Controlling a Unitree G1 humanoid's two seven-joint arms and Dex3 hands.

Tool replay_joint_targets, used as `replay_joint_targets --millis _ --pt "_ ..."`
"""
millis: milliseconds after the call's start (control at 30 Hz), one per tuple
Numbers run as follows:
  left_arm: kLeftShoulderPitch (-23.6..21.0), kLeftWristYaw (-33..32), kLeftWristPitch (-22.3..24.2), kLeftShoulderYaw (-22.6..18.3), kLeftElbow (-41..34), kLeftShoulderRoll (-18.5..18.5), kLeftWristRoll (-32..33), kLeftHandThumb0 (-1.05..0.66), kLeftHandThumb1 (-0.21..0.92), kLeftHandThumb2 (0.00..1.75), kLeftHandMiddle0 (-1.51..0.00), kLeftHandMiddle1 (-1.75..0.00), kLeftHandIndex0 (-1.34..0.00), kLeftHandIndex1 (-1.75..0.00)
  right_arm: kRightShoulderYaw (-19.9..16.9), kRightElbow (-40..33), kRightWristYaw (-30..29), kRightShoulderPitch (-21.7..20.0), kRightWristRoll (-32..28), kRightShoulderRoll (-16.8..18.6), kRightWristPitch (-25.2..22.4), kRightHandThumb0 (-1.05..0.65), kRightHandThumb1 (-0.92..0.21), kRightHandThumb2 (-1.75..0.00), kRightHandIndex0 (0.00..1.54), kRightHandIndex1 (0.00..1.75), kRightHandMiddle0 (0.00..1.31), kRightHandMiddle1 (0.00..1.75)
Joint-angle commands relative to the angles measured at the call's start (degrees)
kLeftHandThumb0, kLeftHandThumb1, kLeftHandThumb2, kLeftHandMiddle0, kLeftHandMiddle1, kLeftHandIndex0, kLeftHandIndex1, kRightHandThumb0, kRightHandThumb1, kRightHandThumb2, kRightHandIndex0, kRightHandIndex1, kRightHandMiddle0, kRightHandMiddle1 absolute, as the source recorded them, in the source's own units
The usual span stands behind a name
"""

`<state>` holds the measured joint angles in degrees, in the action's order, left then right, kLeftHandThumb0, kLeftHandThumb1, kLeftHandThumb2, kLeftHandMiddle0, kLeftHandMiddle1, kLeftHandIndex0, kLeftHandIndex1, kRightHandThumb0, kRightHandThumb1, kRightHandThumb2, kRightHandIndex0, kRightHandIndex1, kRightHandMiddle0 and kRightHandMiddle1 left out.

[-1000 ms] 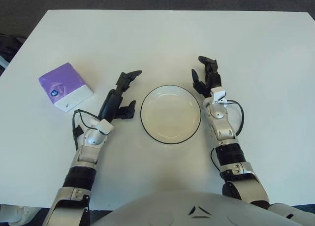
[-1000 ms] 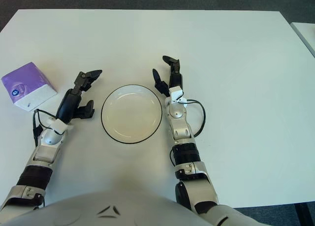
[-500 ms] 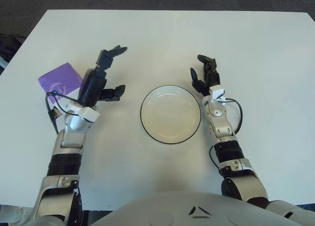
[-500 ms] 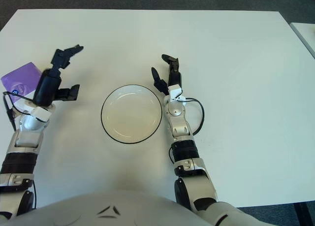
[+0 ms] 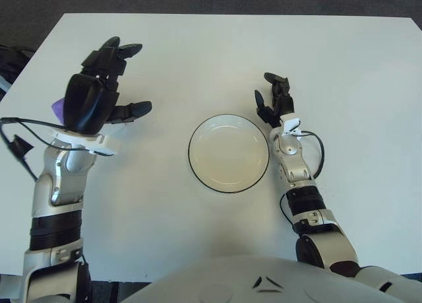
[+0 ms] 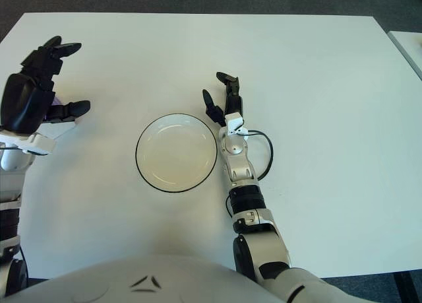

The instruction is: Put the tissue paper into the plate.

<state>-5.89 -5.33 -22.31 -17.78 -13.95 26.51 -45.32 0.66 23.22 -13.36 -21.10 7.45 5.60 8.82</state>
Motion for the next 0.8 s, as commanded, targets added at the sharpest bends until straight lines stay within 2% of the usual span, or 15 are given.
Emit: replay_joint_targets --millis 0,267,400,600,700,767 --pt "0.01 0.69 5.42 0.6 -3.49 1.13 -5.37 -0.71 0.92 0.84 -0.4 -0.01 0.0 -0.9 -0.42 5.69 0.31 4.36 -0.83 0.2 -3.68 -0.74 -0.92 -0.47 0.39 0.14 0.0 0.89" --pt "1.29 4.9 13.35 0.92 -7.74 4.46 -12.18 -0.79 0.92 0.98 -0.41 -0.01 0.0 -0.89 -0.62 6.82 0.49 3.98 -0.72 0.02 -3.34 -0.73 -0.92 -0.47 0.37 0.13 0.0 0.86" --pt "4.84 10.3 15.23 -2.1 -10.95 8.9 -13.81 -0.81 0.92 1.02 -0.42 -0.02 0.0 -0.93 -0.86 7.27 0.8 3.84 -1.05 -0.03 -3.21 -0.73 -0.92 -0.47 0.37 0.12 0.0 0.86" --pt "8.92 25.79 18.92 -3.89 -17.56 14.36 -15.47 -0.85 0.92 1.08 -0.38 0.0 0.0 -0.96 -1.23 7.77 1.05 3.73 -1.29 -0.14 -3.03 -0.74 -0.92 -0.47 0.36 0.12 0.0 0.85" --pt "9.42 30.84 19.89 -3.82 -19.17 16.26 -15.15 -0.86 0.92 1.09 -0.34 0.0 0.0 -0.95 -1.39 8.18 1.14 3.57 -1.28 -0.27 -2.94 -0.74 -0.92 -0.48 0.36 0.12 0.0 0.85" --pt "8.25 35.68 19.79 -2.96 -19.89 19.2 -14.69 -0.86 0.92 1.07 -0.3 0.0 0.0 -0.93 -1.47 8.79 1.15 3.29 -1.23 -0.41 -2.81 -0.74 -0.92 -0.48 0.36 0.11 0.0 0.85"
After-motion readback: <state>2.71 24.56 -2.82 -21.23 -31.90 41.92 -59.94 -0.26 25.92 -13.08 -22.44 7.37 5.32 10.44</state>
